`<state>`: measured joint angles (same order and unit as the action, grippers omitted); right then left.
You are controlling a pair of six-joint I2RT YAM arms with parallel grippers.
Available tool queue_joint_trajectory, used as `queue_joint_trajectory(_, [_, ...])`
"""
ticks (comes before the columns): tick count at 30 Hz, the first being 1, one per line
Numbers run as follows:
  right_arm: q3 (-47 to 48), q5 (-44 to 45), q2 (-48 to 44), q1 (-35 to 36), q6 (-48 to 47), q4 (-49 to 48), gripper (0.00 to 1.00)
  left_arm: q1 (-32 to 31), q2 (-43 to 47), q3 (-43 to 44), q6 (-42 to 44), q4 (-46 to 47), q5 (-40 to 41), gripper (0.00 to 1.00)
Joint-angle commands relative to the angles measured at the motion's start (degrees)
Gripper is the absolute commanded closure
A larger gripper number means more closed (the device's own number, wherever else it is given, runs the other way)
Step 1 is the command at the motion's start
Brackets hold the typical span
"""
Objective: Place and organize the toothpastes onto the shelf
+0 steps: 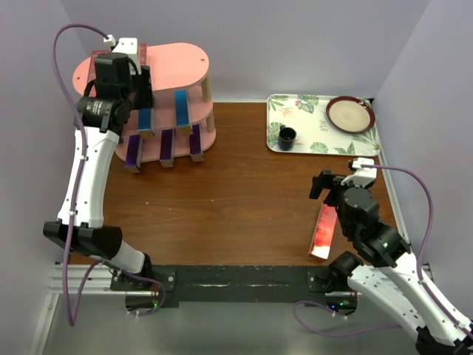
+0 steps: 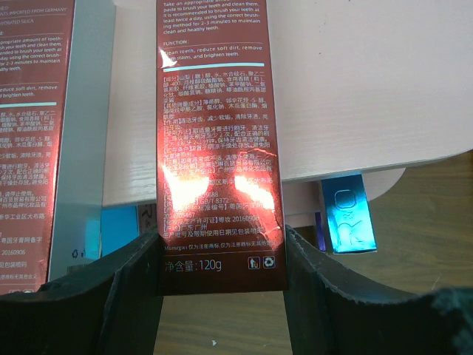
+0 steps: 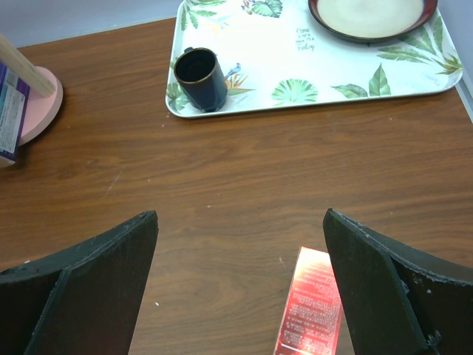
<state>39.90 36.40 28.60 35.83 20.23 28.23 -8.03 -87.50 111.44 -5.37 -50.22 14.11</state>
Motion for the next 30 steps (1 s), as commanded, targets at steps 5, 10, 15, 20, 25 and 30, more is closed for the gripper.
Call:
queue_joint_trajectory(5, [0.0, -0.7, 0.8, -0.2, -0.7, -1.9, 0.02, 0.6, 3.0, 2.9, -0.1, 3.7, -1.1, 0.38])
queue_joint_trajectory(10, [0.0, -0.6, 0.8, -0.2, -0.8, -1.9, 0.01, 0.7, 2.3, 2.9, -0.1, 4.1, -1.7, 0.31])
queue_joint_trajectory(15, [0.0, -0.9, 1.2, -0.2, -0.9, -1.9, 0.02, 0.7, 2.7, 3.0, -0.3, 4.7, -2.0, 0.24])
queue_joint_trajectory(20, [0.1, -1.1, 1.5, -0.2, -1.1, -2.0, 0.02, 0.7, 3.5, 3.0, -0.6, 5.7, -2.5, 0.18])
queue_joint_trajectory(25, [0.1, -1.1, 1.5, -0.2, -1.0, -1.9, 0.02, 0.7, 5.8, 2.7, -0.9, 8.0, -5.6, 0.09])
queue_joint_trajectory(30, [0.2, -1.0, 1.7, -0.3, -1.1, -2.2, 0.02, 0.7, 9.1, 2.3, -2.0, 9.8, -9.8, 0.03])
